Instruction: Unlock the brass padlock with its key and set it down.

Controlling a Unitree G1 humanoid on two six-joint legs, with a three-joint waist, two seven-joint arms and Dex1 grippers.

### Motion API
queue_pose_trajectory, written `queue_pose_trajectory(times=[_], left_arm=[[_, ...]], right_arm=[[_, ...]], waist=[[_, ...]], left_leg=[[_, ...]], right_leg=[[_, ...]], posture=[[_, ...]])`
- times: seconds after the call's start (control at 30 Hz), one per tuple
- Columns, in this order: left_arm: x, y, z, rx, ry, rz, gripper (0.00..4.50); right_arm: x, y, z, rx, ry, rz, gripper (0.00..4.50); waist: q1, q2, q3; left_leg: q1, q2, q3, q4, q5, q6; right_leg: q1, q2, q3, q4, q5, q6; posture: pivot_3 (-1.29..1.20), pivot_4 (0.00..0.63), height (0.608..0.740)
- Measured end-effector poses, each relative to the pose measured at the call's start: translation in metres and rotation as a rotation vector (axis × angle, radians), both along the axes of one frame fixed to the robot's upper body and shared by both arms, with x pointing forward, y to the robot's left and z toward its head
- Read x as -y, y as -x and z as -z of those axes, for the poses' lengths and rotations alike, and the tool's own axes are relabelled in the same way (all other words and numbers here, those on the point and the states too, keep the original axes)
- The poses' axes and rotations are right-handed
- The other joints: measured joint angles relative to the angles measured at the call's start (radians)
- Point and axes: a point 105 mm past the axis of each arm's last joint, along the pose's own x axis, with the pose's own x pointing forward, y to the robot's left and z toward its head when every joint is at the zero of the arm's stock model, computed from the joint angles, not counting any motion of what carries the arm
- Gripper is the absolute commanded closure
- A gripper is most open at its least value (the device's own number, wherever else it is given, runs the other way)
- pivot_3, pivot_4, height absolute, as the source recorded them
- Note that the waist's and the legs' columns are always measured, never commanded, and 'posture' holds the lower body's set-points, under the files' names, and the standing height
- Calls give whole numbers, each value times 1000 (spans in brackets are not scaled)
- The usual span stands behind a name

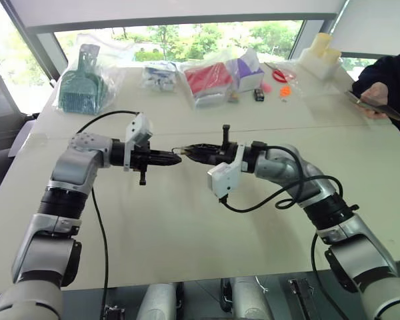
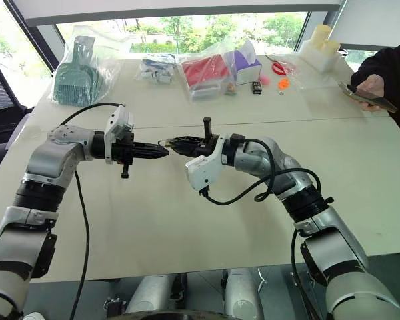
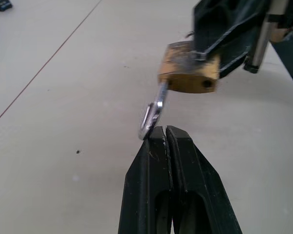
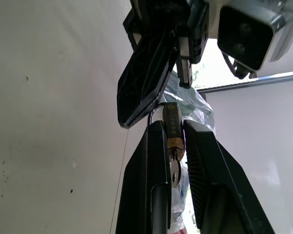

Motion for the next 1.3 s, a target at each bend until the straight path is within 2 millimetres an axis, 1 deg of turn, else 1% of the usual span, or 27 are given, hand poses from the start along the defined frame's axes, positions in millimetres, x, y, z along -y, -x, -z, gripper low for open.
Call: queue_pose_trajectory(times=[0.13, 0.23, 0.37, 0.47, 0.57, 0.63, 0.73, 0.87, 1.0, 1.1, 1.17, 1.2, 1.3], left_arm=[[3, -7, -2, 23, 14, -24, 4484], [3, -9, -6, 37, 16, -24, 4484], [-1, -7, -5, 38, -6, -20, 4484], [-13, -4, 4, 43, -64, -29, 4484], [-25, -1, 18, 30, -122, -56, 4484], [-29, -2, 20, 27, -126, -81, 4484], [-33, -3, 16, 37, -111, -120, 4484], [-34, 0, 16, 38, -92, -155, 4484], [-33, 4, 11, 57, -70, -179, 4484], [-33, 8, 13, 50, -57, -196, 4484], [-34, 10, 14, 45, -51, -210, 4500], [-33, 11, 13, 48, -50, -212, 4500], [-29, 13, 10, 58, -39, -211, 4500]], right_arm=[[-1, 4, 3, -23, -4, -12, 4500], [-1, 4, 3, -25, -4, -10, 4500], [2, -1, 9, -30, 11, 16, 4500], [10, -13, 19, -60, 15, 69, 4500], [24, -28, 38, -100, 40, 140, 4500], [30, -33, 50, -127, 54, 171, 4500], [30, -35, 58, -160, 57, 182, 4500], [31, -35, 69, -178, 89, 182, 4500], [31, -34, 77, -207, 127, 182, 4500], [35, -30, 90, -275, 170, 193, 4500], [36, -29, 92, -312, 167, 197, 3458], [36, -28, 92, -319, 179, 195, 3081], [35, -27, 86, -317, 165, 190, 1541]], waist=[[-3, 0, 0], [-3, 0, 0], [-4, 0, 0], [-4, 0, 0], [-4, 0, 0], [-1, 0, 0], [-4, 0, 0], [-5, 0, 0], [-5, 0, 0], [-2, 0, 0], [-4, 0, 0], [-4, 0, 0], [-4, 0, 0]], left_leg=[[0, 0, 0, 0, 0, 0], [0, 0, 0, 0, 0, 0], [0, 0, 0, 0, 0, 0], [0, 0, 0, 0, 0, 0], [0, 0, 1, 0, 0, 0], [0, 0, 0, 0, 0, 0], [0, 0, 0, 0, 0, 0], [0, 0, 0, 0, 0, -1], [0, 0, 0, 0, 0, -1], [0, 0, 0, 0, 0, -1], [0, 0, 0, 0, 0, -1], [0, 0, 0, 0, 0, -1], [1, 0, 0, 0, 0, -1]], right_leg=[[0, 0, 0, 0, 0, 0], [0, 0, 0, 0, 0, 0], [0, 0, 0, 0, 0, 0], [0, 0, 0, 0, 0, 0], [0, 0, 0, 0, 0, 0], [0, 0, 0, 0, 0, 0], [0, 0, 0, 0, 0, 0], [0, 0, 0, 0, 0, 0], [0, 0, 0, 0, 0, 0], [0, 0, 0, 0, 0, 0], [0, 0, 0, 0, 0, 0], [0, 0, 0, 0, 0, 0], [0, 0, 0, 1, 0, 0]], posture=[[0, 150, 740], [0, 150, 740], [0, 150, 740], [0, 150, 740], [0, 150, 740], [0, 150, 740], [0, 150, 740], [0, 150, 740], [0, 150, 740], [0, 150, 740], [0, 150, 740], [0, 150, 740], [0, 150, 740]])
